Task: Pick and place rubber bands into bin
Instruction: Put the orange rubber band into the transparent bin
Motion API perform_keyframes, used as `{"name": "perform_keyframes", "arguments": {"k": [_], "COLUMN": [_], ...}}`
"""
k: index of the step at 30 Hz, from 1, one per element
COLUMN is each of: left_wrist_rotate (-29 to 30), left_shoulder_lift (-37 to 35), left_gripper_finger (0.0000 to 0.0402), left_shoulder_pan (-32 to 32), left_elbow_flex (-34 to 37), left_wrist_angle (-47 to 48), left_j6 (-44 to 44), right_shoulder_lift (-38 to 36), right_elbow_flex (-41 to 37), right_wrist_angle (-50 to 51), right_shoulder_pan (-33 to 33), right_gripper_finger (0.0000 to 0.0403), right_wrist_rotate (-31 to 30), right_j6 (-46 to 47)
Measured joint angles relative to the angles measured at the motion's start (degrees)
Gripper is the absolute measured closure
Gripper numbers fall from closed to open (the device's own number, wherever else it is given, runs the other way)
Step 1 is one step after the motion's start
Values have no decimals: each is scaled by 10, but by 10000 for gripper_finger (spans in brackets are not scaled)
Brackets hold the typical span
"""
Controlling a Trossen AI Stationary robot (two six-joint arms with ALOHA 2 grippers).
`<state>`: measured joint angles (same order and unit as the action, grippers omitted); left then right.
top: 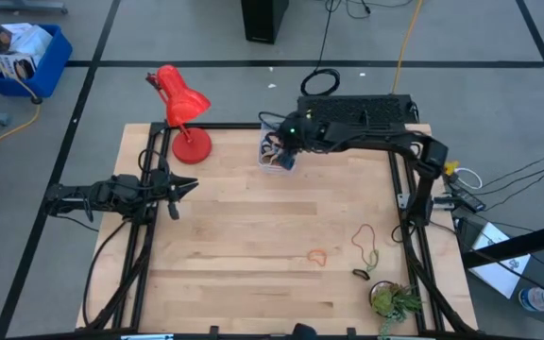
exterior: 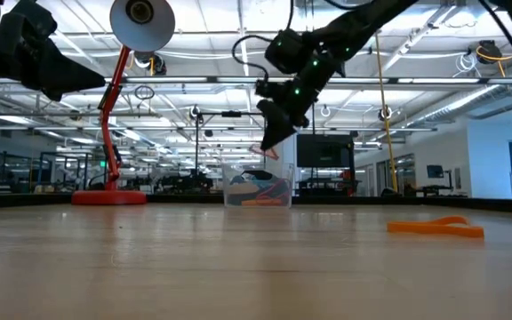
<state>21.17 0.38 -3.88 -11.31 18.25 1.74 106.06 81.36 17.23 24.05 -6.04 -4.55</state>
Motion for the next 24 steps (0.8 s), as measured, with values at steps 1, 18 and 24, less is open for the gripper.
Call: {"name": "perform_keyframes", "arguments": {"k": [1, 18, 24], "left_wrist_rotate": [0, 0, 0], "left_shoulder_lift": [0, 0, 0], "left_gripper_finger": [339, 339, 339], "left_shoulder_pan": [0, 0, 0], "left_elbow_flex": [0, 0, 0], "left_wrist_angle": [0, 0, 0], "left_j6": [-1, -2, -2], "right_shoulder_lift": [8, 44, 44], "right_elbow_flex": [0, 0, 0], "right_wrist_angle": [0, 12, 11], "right_shoulder_pan": [0, -1, -2], "right_gripper_finger": [403, 392, 379], "right_wrist_rotate": [3, 3, 3], "right_j6": [7, 43, 43]}}
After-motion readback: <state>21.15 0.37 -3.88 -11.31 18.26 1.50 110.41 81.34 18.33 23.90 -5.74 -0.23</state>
